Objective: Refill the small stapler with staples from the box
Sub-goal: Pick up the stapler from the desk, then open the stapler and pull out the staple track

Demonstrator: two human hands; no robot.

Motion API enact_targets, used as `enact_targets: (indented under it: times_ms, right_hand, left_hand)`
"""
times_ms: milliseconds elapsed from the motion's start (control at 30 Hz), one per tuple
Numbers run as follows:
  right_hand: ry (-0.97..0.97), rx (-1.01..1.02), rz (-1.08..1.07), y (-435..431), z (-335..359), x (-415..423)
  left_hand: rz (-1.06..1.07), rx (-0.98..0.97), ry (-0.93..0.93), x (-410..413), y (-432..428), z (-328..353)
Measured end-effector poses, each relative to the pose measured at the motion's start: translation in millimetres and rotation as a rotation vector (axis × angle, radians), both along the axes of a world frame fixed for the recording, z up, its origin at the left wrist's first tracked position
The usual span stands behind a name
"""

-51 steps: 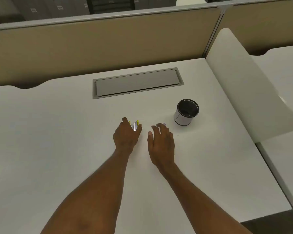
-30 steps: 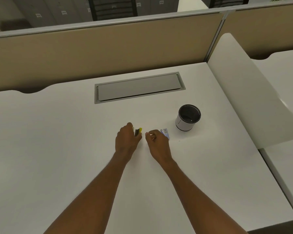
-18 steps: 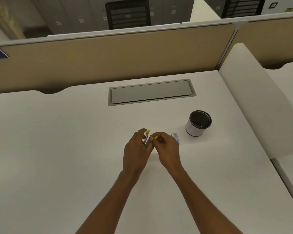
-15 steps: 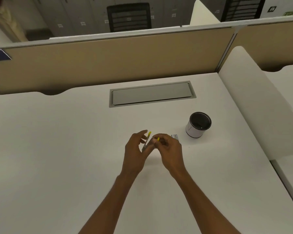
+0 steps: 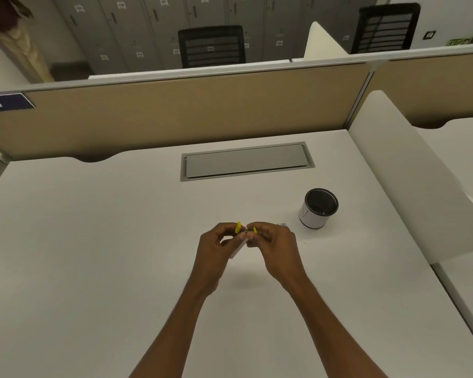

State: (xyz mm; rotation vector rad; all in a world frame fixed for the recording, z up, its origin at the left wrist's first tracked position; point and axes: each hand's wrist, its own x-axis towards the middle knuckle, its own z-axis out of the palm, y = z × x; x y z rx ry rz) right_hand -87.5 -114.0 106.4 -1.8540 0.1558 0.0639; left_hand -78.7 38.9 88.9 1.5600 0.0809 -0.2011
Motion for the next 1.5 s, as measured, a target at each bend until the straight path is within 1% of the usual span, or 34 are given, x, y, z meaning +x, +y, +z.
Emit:
enact_targets:
  times_ms: [133, 200, 433, 533, 600, 667, 700, 800, 900, 933, 1000, 1100, 1333, 1400, 1500]
  right_hand:
    - [0.046, 0.029, 0.027, -1.8, 5.2, -3.1]
    - [0.062, 0.055, 0.018, -1.1, 6.9, -4.2]
    - [0.079, 0.061, -0.01, 5.0, 11.4, -8.0]
    - [0.098, 0.096, -0.095, 10.5, 10.9, -11.9]
    - [0.115, 0.185, -0.188, 15.3, 9.7, -16.6]
    - [0.12, 0.29, -0.269, 19.3, 9.8, -20.2]
    - [0.12, 0.327, -0.297, 20.9, 10.3, -21.7]
    - [0.122, 0.374, -0.356, 27.9, 15.2, -29.7]
    - [0.079, 0.417, -0.392, 35.6, 17.2, -44.7]
    - [0.063, 0.391, -0.386, 38.7, 16.4, -50.5]
    - [0.042, 0.268, -0.342, 44.8, 11.6, -61.4]
    - [0.007, 0.118, -0.255, 50.2, 2.3, -72.4]
    - [-0.07, -0.118, -0.146, 40.6, -6.3, -76.9]
    - [-0.113, -0.154, -0.173, 38.5, 0.5, -73.7]
    - [-0.22, -0.218, -0.239, 36.1, 9.8, -58.8]
  left_hand:
    - [-0.086, 0.13, -0.038, 5.5, 4.9, 1.9]
    - [-0.097, 0.156, -0.048, 5.8, 4.0, 0.9]
    - [-0.082, 0.082, 0.015, 3.2, -5.9, -2.8]
    - [0.025, 0.091, 0.02, 4.7, -5.8, -5.7]
    - [0.095, 0.06, 0.023, 7.8, -2.0, -6.4]
    - [0.137, -0.028, 0.042, 10.6, -1.1, -5.1]
    - [0.181, -0.109, 0.075, 12.7, -1.5, -4.9]
    - [0.341, -0.479, 0.203, 22.3, 1.3, -6.1]
    - [0.425, -0.87, 0.296, 34.6, 4.7, -11.9]
    - [0.442, -0.962, 0.319, 37.6, 3.4, -13.3]
    - [0.471, -1.092, 0.357, 41.1, -1.7, -14.9]
    - [0.472, -1.179, 0.4, 40.7, -8.5, -15.4]
    - [0.291, -1.166, 0.452, 31.6, -14.2, -14.8]
    - [0.212, -1.171, 0.46, 28.4, -16.5, -12.7]
    - [0.083, -1.108, 0.455, 22.3, -20.0, -12.2]
